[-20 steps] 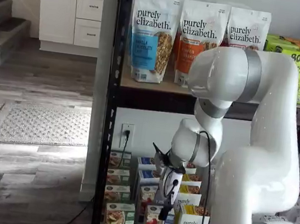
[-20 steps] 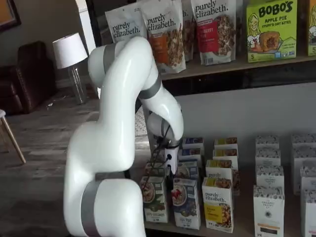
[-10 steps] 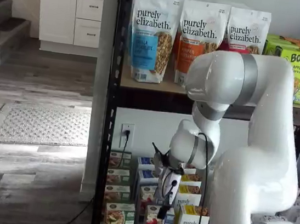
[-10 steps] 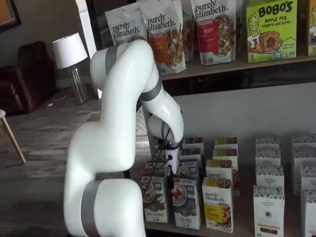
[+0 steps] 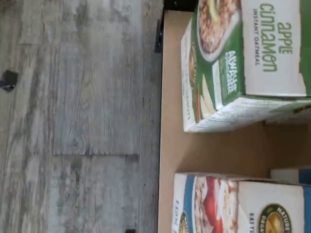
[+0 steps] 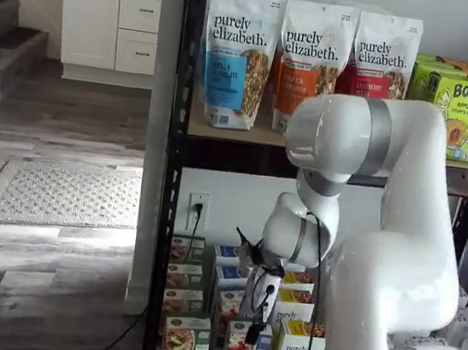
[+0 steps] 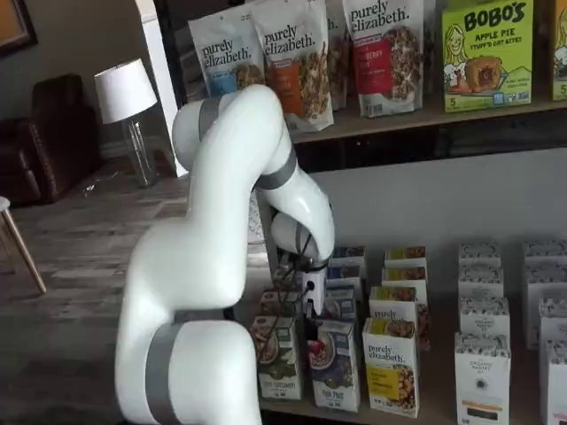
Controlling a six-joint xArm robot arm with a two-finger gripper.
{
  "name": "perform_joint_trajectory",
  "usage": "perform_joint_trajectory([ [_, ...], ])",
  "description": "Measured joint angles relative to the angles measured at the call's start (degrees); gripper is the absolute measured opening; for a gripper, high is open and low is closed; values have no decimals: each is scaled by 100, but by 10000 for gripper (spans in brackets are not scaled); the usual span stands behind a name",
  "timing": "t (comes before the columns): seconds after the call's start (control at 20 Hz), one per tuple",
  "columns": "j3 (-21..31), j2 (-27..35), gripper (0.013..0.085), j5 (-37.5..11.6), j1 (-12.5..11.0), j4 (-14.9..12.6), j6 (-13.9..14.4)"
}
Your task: Pick up the blue and white box that is on the bottom shelf, the second box from the left
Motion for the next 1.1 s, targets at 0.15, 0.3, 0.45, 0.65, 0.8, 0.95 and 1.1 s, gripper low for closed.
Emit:
perform_joint_trajectory([
  [0.15, -184, 154, 850, 26, -25, -12, -8],
  [0.3, -373, 304, 850, 58, -53, -85, 33],
  [0.45, -560, 442, 850, 109, -81, -139, 61],
  [0.65, -834, 658, 850, 177, -102, -303, 190],
  [0.8, -1069, 851, 850, 251, -95, -481, 355],
  [0.95, -1229, 992, 850, 287, -71, -524, 417],
  [1.1, -1370, 1114, 850, 323, -39, -583, 501],
])
